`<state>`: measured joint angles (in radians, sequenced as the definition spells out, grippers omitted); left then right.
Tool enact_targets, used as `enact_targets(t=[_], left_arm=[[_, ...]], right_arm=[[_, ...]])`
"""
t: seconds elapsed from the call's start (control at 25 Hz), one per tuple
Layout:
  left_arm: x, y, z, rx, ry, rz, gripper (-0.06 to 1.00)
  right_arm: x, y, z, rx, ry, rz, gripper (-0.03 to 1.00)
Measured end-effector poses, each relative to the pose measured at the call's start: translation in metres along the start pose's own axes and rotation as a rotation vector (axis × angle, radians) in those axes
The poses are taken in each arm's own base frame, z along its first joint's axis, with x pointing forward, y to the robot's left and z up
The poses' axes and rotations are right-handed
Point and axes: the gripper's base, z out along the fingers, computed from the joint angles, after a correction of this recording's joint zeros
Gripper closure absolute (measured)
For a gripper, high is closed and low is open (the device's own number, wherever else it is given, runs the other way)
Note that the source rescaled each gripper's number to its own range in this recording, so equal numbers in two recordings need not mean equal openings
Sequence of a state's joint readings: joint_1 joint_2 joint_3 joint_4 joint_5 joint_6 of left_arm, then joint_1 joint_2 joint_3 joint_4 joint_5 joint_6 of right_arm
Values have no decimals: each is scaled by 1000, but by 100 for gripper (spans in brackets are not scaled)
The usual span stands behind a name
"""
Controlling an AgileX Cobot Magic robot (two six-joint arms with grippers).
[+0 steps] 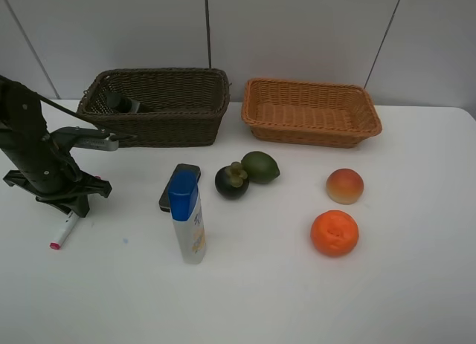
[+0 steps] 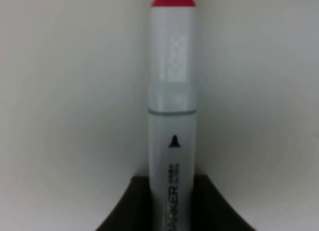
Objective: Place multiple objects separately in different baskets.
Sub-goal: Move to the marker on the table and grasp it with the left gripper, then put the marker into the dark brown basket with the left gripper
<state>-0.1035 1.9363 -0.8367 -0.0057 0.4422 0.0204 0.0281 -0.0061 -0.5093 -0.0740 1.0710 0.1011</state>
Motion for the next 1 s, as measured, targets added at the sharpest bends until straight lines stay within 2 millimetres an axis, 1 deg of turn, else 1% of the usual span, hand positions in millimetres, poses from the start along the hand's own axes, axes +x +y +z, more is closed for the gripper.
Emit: enact_targets(t=[0.12, 0.2, 0.28, 0.36, 0.48, 0.56, 0.64, 0.72, 0.8, 0.88, 1.0], left_arm=[[-1, 0, -6, 3, 42, -14, 92], [-1, -1, -20, 16, 78, -28, 92], [-10, -4, -46, 47, 42, -44, 92], [-20, -9, -81, 99, -38, -55, 92], [-37, -16, -127, 182, -188, -60, 92], [-53, -18, -151, 210, -292, -65, 92], [-72, -17, -168, 211, -405, -67, 92], [-95, -16, -178, 207, -517, -75, 92], [-118, -15, -179, 209, -595, -89, 92], [-141, -14, -172, 208, -658, -106, 92], [-165, -13, -156, 215, -697, -132, 92]], right_arm=[[0, 0, 0, 0, 0, 0, -3], [0, 0, 0, 0, 0, 0, -3], [0, 0, 0, 0, 0, 0, -3], [0, 0, 0, 0, 0, 0, -3], [0, 0, 0, 0, 0, 0, -3], [0, 0, 0, 0, 0, 0, -3], [0, 0, 0, 0, 0, 0, -3], [0, 0, 0, 0, 0, 0, -3], [0, 0, 0, 0, 0, 0, -3], [0, 0, 0, 0, 0, 0, -3], [0, 0, 0, 0, 0, 0, -3]])
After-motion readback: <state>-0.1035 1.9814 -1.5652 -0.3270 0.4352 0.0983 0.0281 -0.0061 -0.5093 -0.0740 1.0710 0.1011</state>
